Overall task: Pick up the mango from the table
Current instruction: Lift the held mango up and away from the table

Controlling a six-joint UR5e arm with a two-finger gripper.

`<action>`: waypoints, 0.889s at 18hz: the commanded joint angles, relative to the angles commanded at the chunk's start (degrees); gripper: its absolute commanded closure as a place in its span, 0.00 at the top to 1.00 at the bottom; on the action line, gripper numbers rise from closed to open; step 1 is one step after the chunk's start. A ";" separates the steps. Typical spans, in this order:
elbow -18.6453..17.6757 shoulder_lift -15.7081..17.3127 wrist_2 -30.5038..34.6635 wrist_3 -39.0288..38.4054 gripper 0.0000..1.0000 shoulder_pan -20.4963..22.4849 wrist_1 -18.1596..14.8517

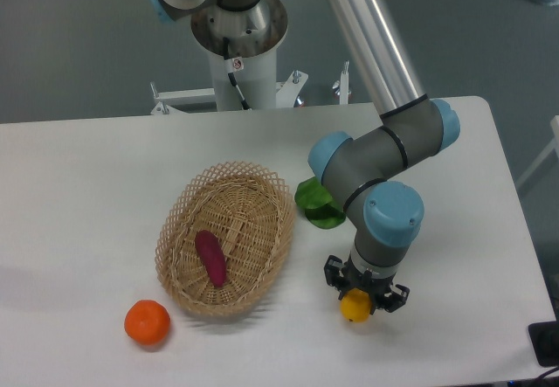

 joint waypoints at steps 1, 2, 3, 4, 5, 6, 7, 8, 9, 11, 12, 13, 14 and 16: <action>0.17 0.09 0.09 0.09 0.37 0.18 0.00; 0.18 0.44 0.00 0.18 0.37 0.70 0.00; 0.18 1.14 0.00 0.35 0.37 1.40 -0.17; 0.18 1.67 -0.09 0.53 0.37 2.02 -0.26; 0.18 2.28 -0.09 0.62 0.37 2.55 -0.52; 0.18 2.72 -0.09 0.70 0.37 2.99 -0.61; 0.18 2.99 -0.09 1.23 0.37 3.16 -0.62; 0.26 3.08 -0.09 1.76 0.37 3.34 -0.62; 0.35 3.25 -0.09 2.37 0.37 3.86 -0.88; 0.70 3.87 -0.09 3.77 0.37 4.57 -2.80; 0.79 4.39 -0.09 4.56 0.37 5.18 -3.77; 0.70 5.09 -0.09 5.36 0.37 5.88 -4.82; 0.70 5.80 0.00 6.58 0.37 6.15 -5.97; 0.53 6.94 0.00 9.22 0.37 7.11 -8.77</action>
